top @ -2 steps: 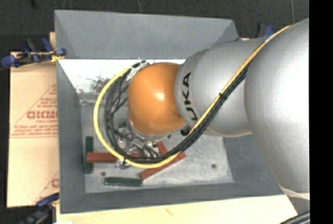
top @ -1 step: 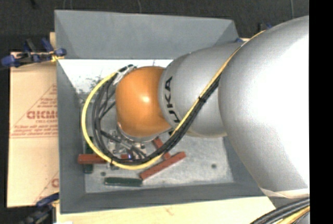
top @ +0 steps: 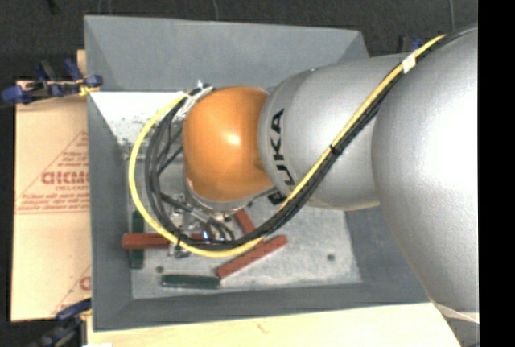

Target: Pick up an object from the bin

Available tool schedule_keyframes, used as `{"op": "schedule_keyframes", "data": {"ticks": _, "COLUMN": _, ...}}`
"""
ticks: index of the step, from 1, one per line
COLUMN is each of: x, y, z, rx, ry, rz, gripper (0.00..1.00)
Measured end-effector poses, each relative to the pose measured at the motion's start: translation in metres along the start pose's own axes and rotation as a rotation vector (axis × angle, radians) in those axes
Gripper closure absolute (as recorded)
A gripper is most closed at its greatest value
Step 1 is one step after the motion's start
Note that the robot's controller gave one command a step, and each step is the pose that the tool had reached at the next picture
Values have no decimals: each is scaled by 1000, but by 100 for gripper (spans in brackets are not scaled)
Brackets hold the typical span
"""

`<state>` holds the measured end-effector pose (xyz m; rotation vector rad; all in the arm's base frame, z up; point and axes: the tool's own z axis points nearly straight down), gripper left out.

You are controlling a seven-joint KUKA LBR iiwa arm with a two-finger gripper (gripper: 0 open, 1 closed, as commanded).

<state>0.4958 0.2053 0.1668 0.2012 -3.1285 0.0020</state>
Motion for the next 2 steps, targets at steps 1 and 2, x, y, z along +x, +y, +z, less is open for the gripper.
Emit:
{"op": "schedule_keyframes", "data": {"ticks": 1, "x": -8, "y": 3, "z": -16, "rx": -5, "ry": -19, "rz": 0, "gripper": 100}}
{"op": "schedule_keyframes", "data": {"ticks": 2, "x": -2, "y": -7, "z": -90, "rx": -1, "ry": -10, "rz": -1, "gripper": 100}}
